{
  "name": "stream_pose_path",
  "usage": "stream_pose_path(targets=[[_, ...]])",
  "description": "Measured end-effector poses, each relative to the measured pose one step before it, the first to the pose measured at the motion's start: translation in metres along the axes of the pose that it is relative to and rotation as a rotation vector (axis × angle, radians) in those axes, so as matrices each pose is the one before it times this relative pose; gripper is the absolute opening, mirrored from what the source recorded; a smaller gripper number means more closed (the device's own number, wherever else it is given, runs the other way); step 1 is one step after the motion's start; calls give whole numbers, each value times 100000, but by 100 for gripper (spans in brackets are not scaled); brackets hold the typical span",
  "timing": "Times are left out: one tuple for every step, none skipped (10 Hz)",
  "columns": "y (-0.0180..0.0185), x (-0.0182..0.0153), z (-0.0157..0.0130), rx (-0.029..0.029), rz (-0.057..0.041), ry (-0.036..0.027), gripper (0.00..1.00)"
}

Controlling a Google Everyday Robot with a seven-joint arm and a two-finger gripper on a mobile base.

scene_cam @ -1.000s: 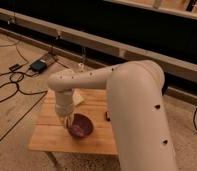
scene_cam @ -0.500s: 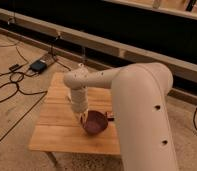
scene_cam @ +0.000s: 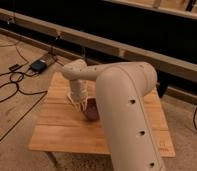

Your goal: Drag the ceramic bowl in a circle

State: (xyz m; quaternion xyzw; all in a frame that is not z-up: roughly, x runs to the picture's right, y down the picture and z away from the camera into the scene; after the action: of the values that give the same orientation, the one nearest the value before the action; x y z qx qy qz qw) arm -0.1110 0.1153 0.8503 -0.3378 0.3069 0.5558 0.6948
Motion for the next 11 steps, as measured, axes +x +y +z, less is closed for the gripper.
stream_pose_path(targets=[[890, -538, -275, -34, -1620, -853, 0], [2490, -773, -707, -1044, -4448, -1597, 0], [1772, -104, -390, -1142, -3227, -663, 0], [1678, 103, -515, -1588, -2855, -815, 0], [2813, 753, -898, -3809, -4449, -941, 0], [1158, 504, -335, -1767, -1782, -72, 0], [1615, 871, -300, -2874, -2338, 186, 0], [1514, 1640, -28, -3387, -2256, 1832, 0], [202, 907, 130, -1086, -358, 1487, 0], [207, 1452, 358, -1788, -158, 2785, 0], [58, 1127, 349, -1272, 273, 2676, 0]])
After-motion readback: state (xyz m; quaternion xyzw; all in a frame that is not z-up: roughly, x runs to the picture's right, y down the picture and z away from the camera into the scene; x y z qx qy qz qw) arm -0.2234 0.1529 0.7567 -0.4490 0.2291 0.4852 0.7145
